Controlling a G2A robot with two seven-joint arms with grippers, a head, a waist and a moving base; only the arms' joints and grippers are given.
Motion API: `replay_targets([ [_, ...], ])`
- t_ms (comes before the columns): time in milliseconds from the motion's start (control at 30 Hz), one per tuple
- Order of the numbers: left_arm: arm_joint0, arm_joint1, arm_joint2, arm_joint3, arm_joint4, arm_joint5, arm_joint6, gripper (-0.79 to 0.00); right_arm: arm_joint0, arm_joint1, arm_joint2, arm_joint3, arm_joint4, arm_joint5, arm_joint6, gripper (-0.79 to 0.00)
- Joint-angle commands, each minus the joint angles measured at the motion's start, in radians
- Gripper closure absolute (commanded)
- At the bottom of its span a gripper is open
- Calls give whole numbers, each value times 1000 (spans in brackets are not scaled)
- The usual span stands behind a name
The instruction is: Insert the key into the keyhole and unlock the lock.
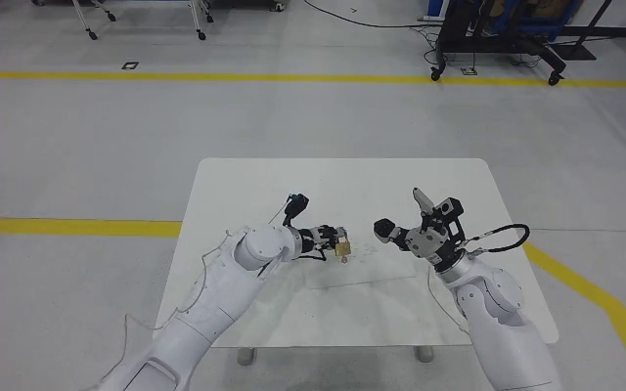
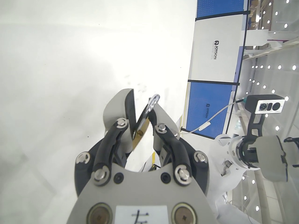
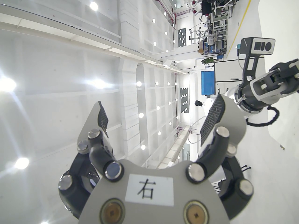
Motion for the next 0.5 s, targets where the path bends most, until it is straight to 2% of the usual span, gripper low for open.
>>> replay_targets([
  [0, -8, -6, 11, 3, 3, 20, 10, -391, 0, 0, 0, 0, 0, 0, 0, -785],
  [67, -16, -11, 22, 5, 11, 29, 16, -493, 0, 0, 0, 0, 0, 0, 0, -785],
  [100, -19, -13, 25, 8, 9, 31, 18, -585, 0, 0, 0, 0, 0, 0, 0, -785],
  [167, -24, -17, 30, 10, 10, 24, 24, -631, 0, 0, 0, 0, 0, 0, 0, -785],
  [267, -23, -18, 20, 10, 2, -2, 35, -785, 0, 0, 0, 0, 0, 0, 0, -785],
  [367, -4, -8, -19, -10, -13, -47, 44, -785, 0, 0, 0, 0, 0, 0, 0, -785],
  [467, 50, 15, -103, -75, -67, -122, 35, -785, 0, 0, 0, 0, 0, 0, 0, -785],
])
